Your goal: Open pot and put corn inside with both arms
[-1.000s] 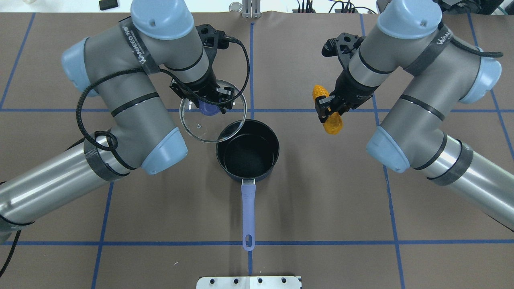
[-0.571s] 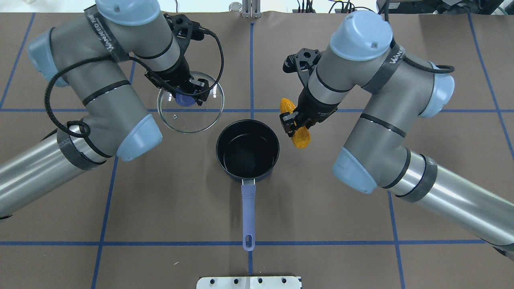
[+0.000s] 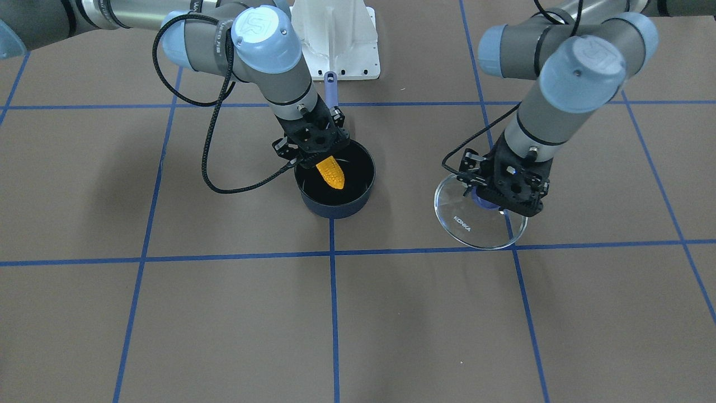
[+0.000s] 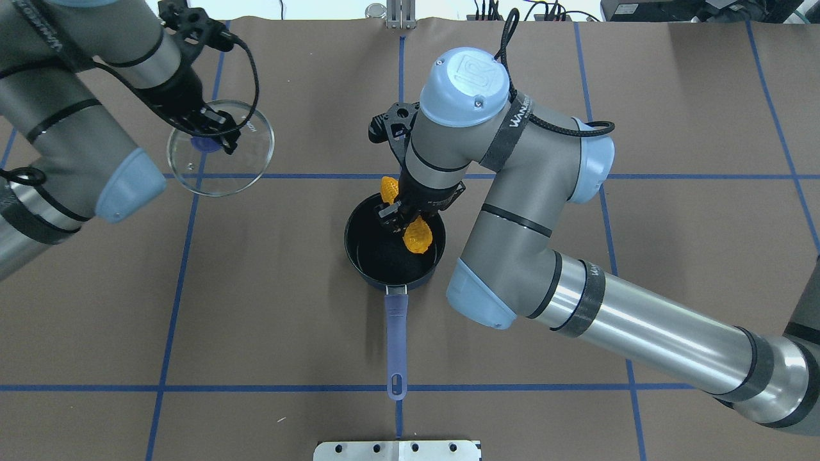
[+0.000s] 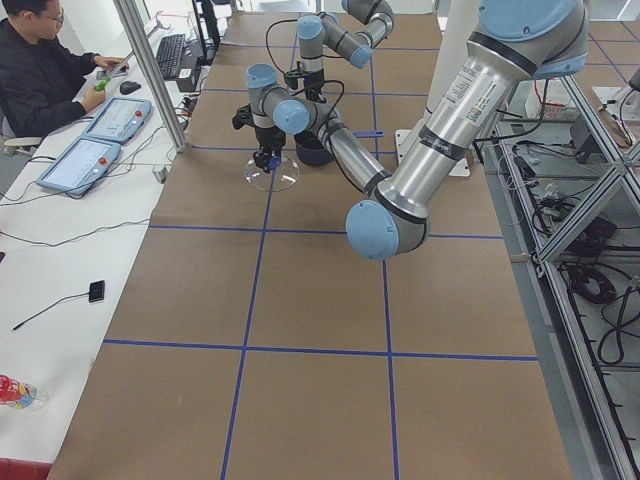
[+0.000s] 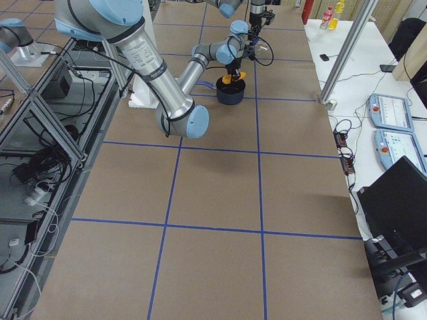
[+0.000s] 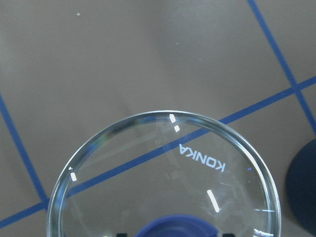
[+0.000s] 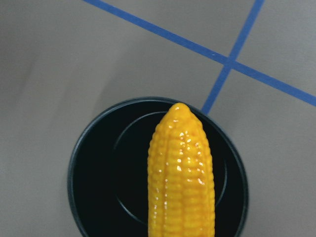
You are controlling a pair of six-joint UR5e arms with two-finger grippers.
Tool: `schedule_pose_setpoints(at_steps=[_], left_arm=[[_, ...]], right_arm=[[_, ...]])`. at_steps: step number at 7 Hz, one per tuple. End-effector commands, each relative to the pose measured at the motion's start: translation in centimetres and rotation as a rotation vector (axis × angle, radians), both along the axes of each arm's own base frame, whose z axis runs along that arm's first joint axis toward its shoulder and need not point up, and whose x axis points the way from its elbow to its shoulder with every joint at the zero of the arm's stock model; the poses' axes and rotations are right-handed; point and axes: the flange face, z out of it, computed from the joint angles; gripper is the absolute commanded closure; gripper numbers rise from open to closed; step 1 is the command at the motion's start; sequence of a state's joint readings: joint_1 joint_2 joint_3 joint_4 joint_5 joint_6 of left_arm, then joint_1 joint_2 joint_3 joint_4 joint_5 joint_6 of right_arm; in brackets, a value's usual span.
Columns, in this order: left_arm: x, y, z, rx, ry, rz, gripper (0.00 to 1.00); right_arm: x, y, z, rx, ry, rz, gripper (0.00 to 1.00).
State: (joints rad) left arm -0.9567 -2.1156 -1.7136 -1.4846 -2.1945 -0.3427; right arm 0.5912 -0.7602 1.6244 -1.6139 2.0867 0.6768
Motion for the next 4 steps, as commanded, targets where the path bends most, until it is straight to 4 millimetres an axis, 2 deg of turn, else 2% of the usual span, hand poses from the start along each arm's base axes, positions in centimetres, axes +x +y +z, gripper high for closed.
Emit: schedule_pose_setpoints(at_steps=[1,2,3,4], left_arm=[[-6.2,-0.3,8.4,0.032,-0.028,0.057,0.53],[-7.2,0.5,11.9,0.022,-0.042,0.064,0.53],[-8.5,1.7,16.4,0.026,-0.046,0.065,0.53],[-9.2,2.5,20.2,0.032,-0.043,0.062,0.53]], right_arm=[[-1.1,0.4,-0.1,0.040,0.009,-0.026,0.69],[-1.0,0.3,0.0,0.042,0.010,-0.026,0.66],[-1.1,0.4,0.0,0.042,0.010,-0.028,0.51],[-1.0,0.3,0.0,0.043,0.009,-0.026,0.01]])
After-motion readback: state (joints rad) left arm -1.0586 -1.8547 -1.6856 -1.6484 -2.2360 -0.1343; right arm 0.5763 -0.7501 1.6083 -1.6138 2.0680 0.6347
